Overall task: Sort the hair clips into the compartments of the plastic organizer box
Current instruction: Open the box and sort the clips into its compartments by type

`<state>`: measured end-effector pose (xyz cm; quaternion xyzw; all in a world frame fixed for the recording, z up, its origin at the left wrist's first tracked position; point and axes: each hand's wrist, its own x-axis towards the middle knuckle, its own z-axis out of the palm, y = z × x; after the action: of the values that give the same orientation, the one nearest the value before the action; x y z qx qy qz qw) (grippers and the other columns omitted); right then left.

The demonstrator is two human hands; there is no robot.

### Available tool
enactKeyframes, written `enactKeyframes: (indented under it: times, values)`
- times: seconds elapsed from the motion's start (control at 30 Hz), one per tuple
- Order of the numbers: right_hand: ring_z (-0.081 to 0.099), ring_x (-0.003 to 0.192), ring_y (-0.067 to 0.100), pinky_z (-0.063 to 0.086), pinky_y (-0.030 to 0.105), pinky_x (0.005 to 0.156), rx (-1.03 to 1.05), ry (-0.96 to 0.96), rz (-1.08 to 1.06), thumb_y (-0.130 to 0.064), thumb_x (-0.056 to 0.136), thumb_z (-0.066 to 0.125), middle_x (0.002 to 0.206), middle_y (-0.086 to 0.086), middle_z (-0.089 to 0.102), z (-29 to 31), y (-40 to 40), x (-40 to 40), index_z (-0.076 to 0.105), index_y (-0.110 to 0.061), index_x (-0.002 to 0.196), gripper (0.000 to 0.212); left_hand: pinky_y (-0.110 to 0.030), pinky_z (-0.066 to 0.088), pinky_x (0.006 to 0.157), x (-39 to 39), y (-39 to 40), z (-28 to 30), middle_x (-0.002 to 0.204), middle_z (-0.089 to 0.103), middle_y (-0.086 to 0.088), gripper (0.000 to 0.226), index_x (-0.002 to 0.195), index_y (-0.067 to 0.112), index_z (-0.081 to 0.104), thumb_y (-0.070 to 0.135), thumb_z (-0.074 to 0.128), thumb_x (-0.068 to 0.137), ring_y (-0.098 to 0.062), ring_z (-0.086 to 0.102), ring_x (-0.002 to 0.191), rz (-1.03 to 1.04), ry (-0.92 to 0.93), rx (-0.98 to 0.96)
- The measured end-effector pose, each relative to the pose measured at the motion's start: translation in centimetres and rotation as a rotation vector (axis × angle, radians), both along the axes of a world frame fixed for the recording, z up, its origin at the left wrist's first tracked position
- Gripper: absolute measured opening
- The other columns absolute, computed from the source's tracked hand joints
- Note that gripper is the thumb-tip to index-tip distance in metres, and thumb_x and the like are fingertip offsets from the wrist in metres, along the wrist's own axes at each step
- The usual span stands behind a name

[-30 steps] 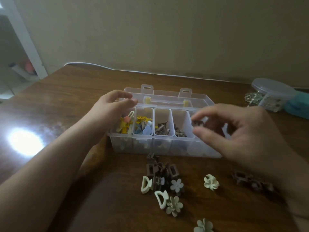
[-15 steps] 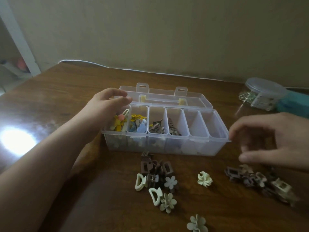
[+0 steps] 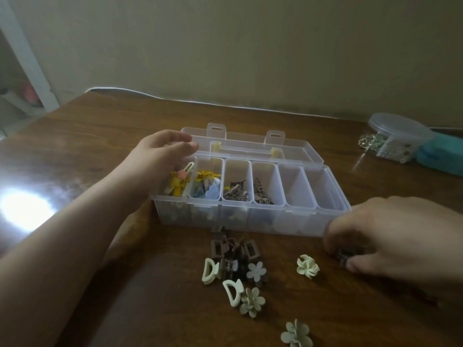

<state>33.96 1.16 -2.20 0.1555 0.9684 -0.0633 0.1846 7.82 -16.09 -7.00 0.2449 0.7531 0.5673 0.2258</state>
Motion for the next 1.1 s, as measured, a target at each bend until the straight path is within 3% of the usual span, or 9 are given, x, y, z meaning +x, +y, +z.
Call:
enactKeyframes:
  times: [0.1,0.17,0.27,0.37,0.53,0.67,0.77,0.9,1.1]
  values:
    - [0.062,0.09,-0.005,0.055,0.021,0.073,-0.257,0.082,0.093,-0.06,0.077,0.066,0.106,-0.033,0.059,1.5,0.3,0.8,0.047,-0.068,0.104,0.034,-0.044,0.052,0.097,0.1,0.0,0.0,0.113,0.07,-0.004,0.028,0.119,0.026,0.065,0.03,0.065,0.092,-0.022,0.067,0.107,0.004,-0.001,0.002]
    - [0.066,0.075,0.001,0.054,0.016,0.058,-0.401,0.33,0.193,-0.056,0.077,0.069,0.1,-0.028,0.064,2.1,0.1,1.1,0.057,-0.057,0.106,0.031,-0.043,0.052,0.097,0.2,0.0,0.1,0.114,0.07,-0.004,0.028,0.12,0.025,0.064,0.03,0.064,0.092,-0.022,0.066,0.107,0.002,-0.002,-0.001]
    - [0.064,0.066,0.012,0.052,0.028,0.047,-0.351,0.853,0.19,-0.047,0.076,0.071,0.089,-0.015,0.067,1.0,-1.2,-0.5,0.065,-0.04,0.097,0.022,-0.045,0.052,0.098,0.2,0.0,0.1,0.116,0.069,-0.004,0.03,0.122,0.025,0.063,0.03,0.063,0.093,-0.022,0.066,0.108,-0.005,-0.006,-0.008]
    - [0.064,0.077,0.01,0.053,0.031,0.059,-0.232,1.065,0.062,-0.038,0.078,0.071,0.091,-0.012,0.069,-1.2,-1.9,-3.3,0.068,-0.033,0.093,0.016,-0.047,0.051,0.1,0.2,0.0,0.2,0.117,0.069,-0.004,0.032,0.124,0.024,0.063,0.029,0.063,0.093,-0.023,0.066,0.109,-0.011,-0.012,-0.01]
    - [0.059,0.103,0.002,0.051,0.026,0.084,-0.115,1.024,0.049,-0.041,0.084,0.064,0.104,-0.013,0.069,-2.6,-1.4,-4.1,0.069,-0.03,0.098,0.019,-0.047,0.051,0.101,0.2,-0.1,0.1,0.117,0.069,-0.005,0.031,0.123,0.023,0.063,0.029,0.063,0.093,-0.023,0.066,0.109,-0.007,-0.007,-0.002]
    - [0.062,0.085,0.002,0.048,0.015,0.069,-0.154,1.1,0.254,-0.023,0.084,0.064,0.094,-0.012,0.068,-1.8,-3.1,-3.4,0.069,-0.02,0.096,0.013,-0.047,0.051,0.1,0.2,-0.1,0.2,0.116,0.07,-0.006,0.03,0.122,0.022,0.064,0.029,0.064,0.093,-0.024,0.067,0.108,-0.007,-0.013,0.006]
    - [0.067,0.08,0.003,0.055,0.022,0.062,-0.069,0.816,0.536,-0.008,0.08,0.067,0.104,-0.014,0.07,-2.4,-4.7,-3.2,0.072,-0.025,0.101,0.027,-0.046,0.053,0.098,0.3,-0.1,0.2,0.114,0.07,-0.007,0.029,0.12,0.021,0.064,0.028,0.064,0.093,-0.023,0.068,0.107,0.001,-0.006,0.01]
    - [0.066,0.064,0.01,0.053,0.03,0.043,0.116,0.621,0.557,-0.016,0.075,0.068,0.109,-0.016,0.068,-3.6,-4.6,-3.6,0.066,-0.034,0.106,0.036,-0.044,0.054,0.096,0.4,0.0,0.2,0.113,0.07,-0.007,0.028,0.12,0.022,0.064,0.028,0.064,0.093,-0.022,0.068,0.105,-0.001,-0.005,0.013]
    - [0.063,0.059,0.008,0.05,0.03,0.04,0.139,0.513,0.507,-0.036,0.076,0.065,0.091,-0.019,0.068,-3.6,-5.0,-3.5,0.062,-0.04,0.102,0.027,-0.042,0.053,0.097,0.2,-0.1,0.2,0.116,0.069,-0.005,0.031,0.123,0.022,0.063,0.029,0.063,0.093,-0.02,0.067,0.107,-0.015,-0.001,0.009]
